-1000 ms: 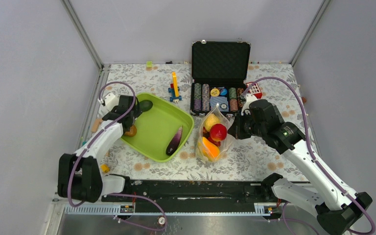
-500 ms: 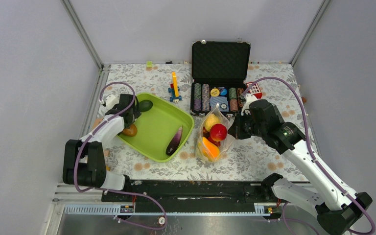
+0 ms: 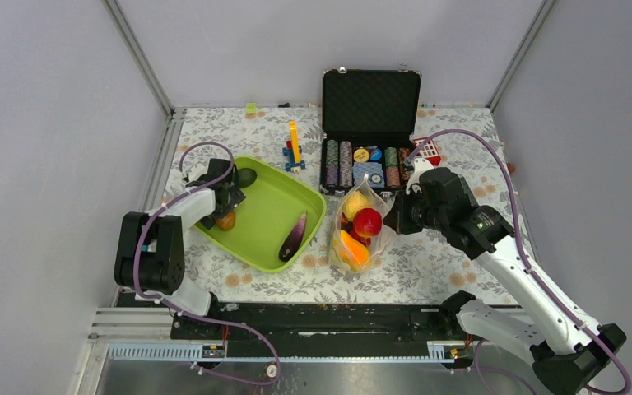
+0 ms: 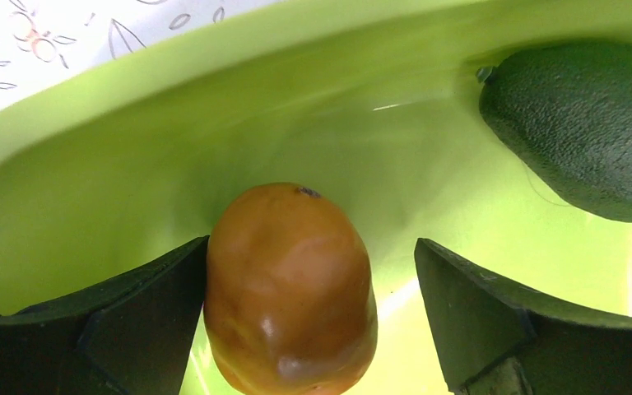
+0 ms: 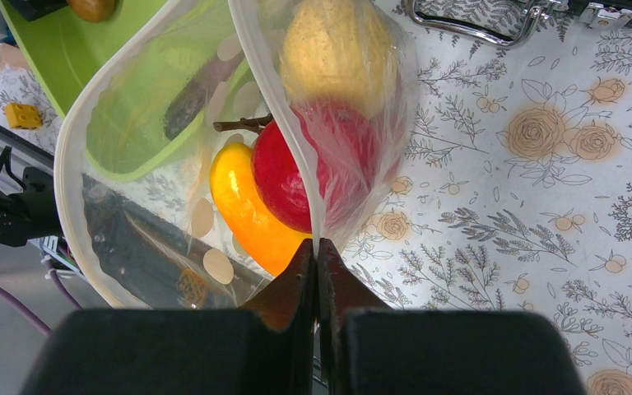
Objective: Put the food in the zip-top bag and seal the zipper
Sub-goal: Pick up the fake vegetable from the bin.
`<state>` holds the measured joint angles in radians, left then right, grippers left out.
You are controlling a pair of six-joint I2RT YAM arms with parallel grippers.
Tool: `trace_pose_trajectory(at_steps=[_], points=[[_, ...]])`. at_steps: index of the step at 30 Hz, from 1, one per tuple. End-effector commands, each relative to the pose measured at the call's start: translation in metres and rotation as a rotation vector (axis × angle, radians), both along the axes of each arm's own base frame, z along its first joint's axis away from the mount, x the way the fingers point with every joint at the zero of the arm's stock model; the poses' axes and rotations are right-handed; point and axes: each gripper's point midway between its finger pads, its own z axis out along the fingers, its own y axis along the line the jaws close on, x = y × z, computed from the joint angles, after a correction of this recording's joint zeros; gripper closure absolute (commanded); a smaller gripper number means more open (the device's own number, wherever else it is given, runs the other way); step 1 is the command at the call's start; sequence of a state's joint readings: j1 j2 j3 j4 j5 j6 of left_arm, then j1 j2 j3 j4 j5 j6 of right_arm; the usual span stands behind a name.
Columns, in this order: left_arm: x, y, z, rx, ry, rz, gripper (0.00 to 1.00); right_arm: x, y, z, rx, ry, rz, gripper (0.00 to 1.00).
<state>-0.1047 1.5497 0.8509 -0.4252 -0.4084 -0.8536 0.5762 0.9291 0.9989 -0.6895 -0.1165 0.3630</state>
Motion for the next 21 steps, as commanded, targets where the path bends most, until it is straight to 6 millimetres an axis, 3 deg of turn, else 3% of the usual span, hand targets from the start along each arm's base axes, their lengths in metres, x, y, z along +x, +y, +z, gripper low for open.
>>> trace_pose_trajectory(at_steps=[1,6,12,19,21], points=[[0.017,-0.009,0.0,-0.045,-0.03,-0.028,0.1,0.003,-0.001,0.004,-0.005,-0.031,0.001,0.99],[0.018,-0.014,-0.003,-0.07,-0.033,-0.041,0.22,0.004,-0.001,0.004,-0.007,-0.03,-0.003,0.99],[0.019,-0.017,0.002,-0.085,-0.052,-0.053,0.58,0.004,-0.001,0.004,-0.01,-0.029,-0.003,0.99],[0.022,-0.024,0.018,-0.12,-0.098,-0.084,0.78,0.004,-0.001,0.003,-0.011,-0.029,-0.004,0.99],[0.023,-0.03,0.027,-0.146,-0.121,-0.103,0.88,0.004,-0.001,0.004,-0.009,-0.03,-0.004,0.99]])
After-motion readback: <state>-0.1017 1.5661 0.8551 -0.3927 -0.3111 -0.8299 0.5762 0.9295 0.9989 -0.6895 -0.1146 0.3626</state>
